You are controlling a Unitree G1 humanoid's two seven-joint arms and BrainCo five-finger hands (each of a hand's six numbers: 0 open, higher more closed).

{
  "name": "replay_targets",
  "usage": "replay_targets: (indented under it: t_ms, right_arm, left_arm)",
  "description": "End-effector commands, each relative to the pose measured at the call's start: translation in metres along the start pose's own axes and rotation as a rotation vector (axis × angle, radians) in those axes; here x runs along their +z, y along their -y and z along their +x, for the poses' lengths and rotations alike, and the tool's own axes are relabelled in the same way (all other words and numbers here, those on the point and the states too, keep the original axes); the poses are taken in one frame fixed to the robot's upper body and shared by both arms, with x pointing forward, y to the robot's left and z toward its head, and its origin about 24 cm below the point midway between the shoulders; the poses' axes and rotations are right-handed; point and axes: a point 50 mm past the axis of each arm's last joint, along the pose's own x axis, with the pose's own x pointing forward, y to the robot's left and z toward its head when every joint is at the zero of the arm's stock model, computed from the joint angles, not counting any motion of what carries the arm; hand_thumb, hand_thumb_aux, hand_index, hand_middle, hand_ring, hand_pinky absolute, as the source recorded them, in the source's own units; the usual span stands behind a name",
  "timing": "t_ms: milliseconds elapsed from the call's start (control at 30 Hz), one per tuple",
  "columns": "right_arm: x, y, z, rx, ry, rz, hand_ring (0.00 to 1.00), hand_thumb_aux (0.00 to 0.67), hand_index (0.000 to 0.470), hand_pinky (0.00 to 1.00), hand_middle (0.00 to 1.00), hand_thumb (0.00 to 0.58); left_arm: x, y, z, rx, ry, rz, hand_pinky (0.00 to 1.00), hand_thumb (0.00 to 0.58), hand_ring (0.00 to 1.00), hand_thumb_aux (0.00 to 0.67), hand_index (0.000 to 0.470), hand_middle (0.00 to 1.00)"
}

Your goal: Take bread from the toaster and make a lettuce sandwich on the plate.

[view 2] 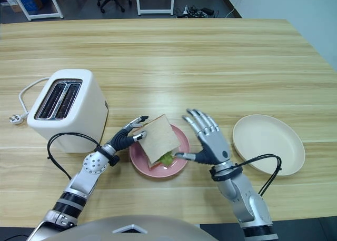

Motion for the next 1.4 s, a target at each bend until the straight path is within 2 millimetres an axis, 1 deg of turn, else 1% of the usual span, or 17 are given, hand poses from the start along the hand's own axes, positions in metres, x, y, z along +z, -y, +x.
replay_targets:
  t_ms: [33, 133, 233, 400, 500, 567, 600, 633, 767, 833, 933, 967, 1033, 1100, 1233, 1333, 1400]
  right_arm:
    - [0.015, -0.021, -0.002, 0.149, 0.136, -0.098, 0.00, 0.000, 0.000, 0.00, 0.00, 0.000]
    - [0.016, -0.038, 0.001, 0.217, 0.172, -0.147, 0.00, 0.000, 0.000, 0.00, 0.00, 0.000]
    - [0.012, -0.058, 0.001, 0.321, 0.189, -0.198, 0.00, 0.000, 0.000, 0.00, 0.00, 0.000]
    - [0.005, -0.095, -0.010, 0.561, 0.182, -0.240, 0.00, 0.000, 0.000, 0.00, 0.00, 0.000]
    - [0.002, -0.105, -0.021, 0.674, 0.166, -0.240, 0.00, 0.000, 0.000, 0.00, 0.00, 0.000]
    - [0.003, -0.108, -0.026, 0.701, 0.165, -0.234, 0.00, 0.000, 0.000, 0.00, 0.00, 0.000]
    - [0.004, -0.109, -0.027, 0.710, 0.167, -0.230, 0.00, 0.000, 0.000, 0.00, 0.00, 0.000]
    - [0.005, -0.109, -0.028, 0.714, 0.169, -0.226, 0.00, 0.000, 0.000, 0.00, 0.00, 0.000]
    - [0.008, -0.111, -0.031, 0.727, 0.176, -0.220, 0.00, 0.000, 0.000, 0.00, 0.00, 0.000]
    - [0.007, -0.112, -0.030, 0.726, 0.174, -0.221, 0.00, 0.000, 0.000, 0.00, 0.00, 0.000]
    - [0.005, -0.110, -0.028, 0.699, 0.163, -0.222, 0.00, 0.000, 0.000, 0.00, 0.00, 0.000]
    - [0.005, -0.107, -0.025, 0.667, 0.163, -0.217, 0.00, 0.000, 0.000, 0.00, 0.00, 0.000]
    - [0.007, -0.097, -0.016, 0.545, 0.176, -0.183, 0.00, 0.000, 0.000, 0.00, 0.00, 0.000]
    - [0.009, -0.083, -0.005, 0.406, 0.186, -0.156, 0.00, 0.000, 0.000, 0.00, 0.00, 0.000]
    - [0.007, -0.062, 0.008, 0.202, 0.191, -0.113, 0.00, 0.000, 0.000, 0.00, 0.00, 0.000]
    - [0.014, -0.037, 0.020, -0.040, 0.200, -0.008, 0.00, 0.000, 0.000, 0.00, 0.00, 0.000]
    - [0.021, -0.006, 0.028, -0.275, 0.190, 0.160, 0.00, 0.000, 0.000, 0.00, 0.00, 0.000]
  left_arm:
    - [-0.014, 0.002, 0.000, -0.036, -0.067, 0.056, 0.00, 0.580, 0.00, 0.670, 0.470, 0.00]
    - [-0.019, 0.003, 0.000, -0.033, -0.084, 0.076, 0.00, 0.580, 0.00, 0.670, 0.470, 0.00]
    - [-0.020, 0.004, -0.001, -0.031, -0.087, 0.081, 0.00, 0.580, 0.00, 0.670, 0.470, 0.00]
    - [-0.018, 0.006, -0.003, -0.031, -0.074, 0.092, 0.00, 0.580, 0.00, 0.670, 0.470, 0.00]
    - [-0.016, 0.005, -0.004, -0.021, -0.062, 0.112, 0.00, 0.580, 0.00, 0.670, 0.470, 0.00]
    - [-0.010, 0.003, -0.004, 0.020, -0.031, 0.137, 0.00, 0.580, 0.00, 0.670, 0.470, 0.00]
    - [-0.005, 0.000, -0.004, 0.071, -0.002, 0.172, 0.00, 0.484, 0.00, 0.397, 0.278, 0.00]
    - [0.003, -0.006, -0.004, 0.149, 0.041, 0.221, 0.00, 0.000, 0.00, 0.000, 0.000, 0.00]
    - [0.041, -0.031, -0.011, 0.481, 0.230, 0.440, 0.00, 0.000, 0.00, 0.000, 0.000, 0.00]
    - [0.058, -0.038, -0.019, 0.600, 0.319, 0.536, 0.00, 0.000, 0.00, 0.000, 0.000, 0.00]
    - [0.071, -0.041, -0.029, 0.698, 0.393, 0.616, 0.00, 0.000, 0.00, 0.000, 0.000, 0.00]
    - [0.072, -0.041, -0.031, 0.707, 0.402, 0.607, 0.00, 0.000, 0.00, 0.000, 0.000, 0.00]
    - [0.071, -0.038, -0.035, 0.702, 0.410, 0.556, 0.00, 0.000, 0.00, 0.000, 0.000, 0.00]
    - [0.066, -0.034, -0.038, 0.684, 0.397, 0.505, 0.00, 0.000, 0.00, 0.000, 0.000, 0.00]
    - [0.059, -0.031, -0.042, 0.669, 0.366, 0.440, 0.00, 0.000, 0.00, 0.000, 0.000, 0.00]
    - [0.056, -0.031, -0.045, 0.668, 0.361, 0.383, 0.00, 0.000, 0.00, 0.000, 0.000, 0.00]
    - [0.056, -0.033, -0.049, 0.666, 0.367, 0.338, 0.00, 0.000, 0.00, 0.000, 0.000, 0.00]
